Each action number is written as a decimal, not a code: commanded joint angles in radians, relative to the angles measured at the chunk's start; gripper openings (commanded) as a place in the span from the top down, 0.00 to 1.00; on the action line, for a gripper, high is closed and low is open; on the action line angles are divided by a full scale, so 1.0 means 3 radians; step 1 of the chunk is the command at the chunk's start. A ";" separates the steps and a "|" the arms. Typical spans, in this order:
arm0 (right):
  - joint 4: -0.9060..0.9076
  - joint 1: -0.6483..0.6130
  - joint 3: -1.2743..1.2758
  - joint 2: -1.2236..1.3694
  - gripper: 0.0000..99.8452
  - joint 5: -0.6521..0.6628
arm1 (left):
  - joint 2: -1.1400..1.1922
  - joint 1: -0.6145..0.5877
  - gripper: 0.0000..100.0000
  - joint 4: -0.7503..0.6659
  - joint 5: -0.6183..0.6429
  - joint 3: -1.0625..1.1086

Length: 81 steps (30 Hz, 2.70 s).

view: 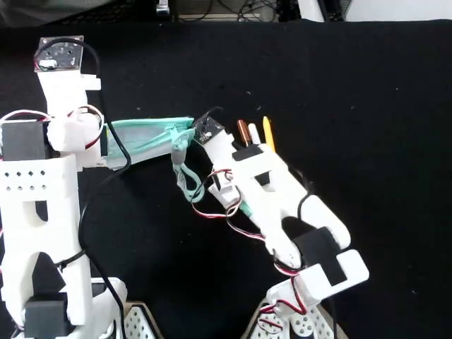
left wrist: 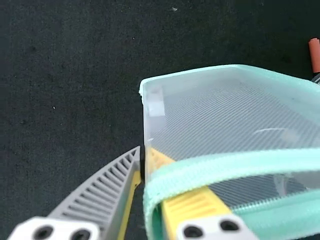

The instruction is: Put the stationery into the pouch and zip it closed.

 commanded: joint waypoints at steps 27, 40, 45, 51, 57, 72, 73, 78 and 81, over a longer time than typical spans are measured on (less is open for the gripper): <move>0.0604 0.0005 0.1210 -0.4626 0.99 -0.0036 | -0.0020 0.0049 0.97 0.0005 -0.0015 0.0008; -0.1565 -0.0169 0.1465 -0.5526 0.99 -0.0020 | -0.0020 0.0054 0.97 0.0005 -0.0015 0.0008; -0.2281 -0.1008 0.1511 -0.5511 0.99 -0.0015 | -0.0020 0.0054 0.97 0.0005 -0.0015 0.0008; -0.2793 -0.1672 0.1568 -0.4856 0.99 -0.0015 | -0.0020 0.0054 0.97 0.0010 -0.0015 0.0008; -0.3636 -0.1667 0.1552 -0.4002 0.99 -0.0015 | -0.0020 0.0049 0.97 0.0015 -0.0015 0.0008; -0.4424 -0.1079 0.1573 -0.2867 0.99 -0.0041 | -0.0020 0.0033 0.97 0.0020 -0.0015 0.0008; -0.4419 -0.1084 0.1578 -0.2805 0.99 -0.0041 | -0.0020 0.0033 0.97 0.0020 -0.0015 0.0008; -0.4419 -0.1187 0.1655 -0.2677 0.99 -0.0041 | -0.0020 0.0033 0.97 0.0015 -0.0015 0.0008; -0.4393 -0.1294 0.1782 -0.2764 0.99 -0.0026 | -0.0020 0.0033 0.97 0.0015 -0.0015 0.0008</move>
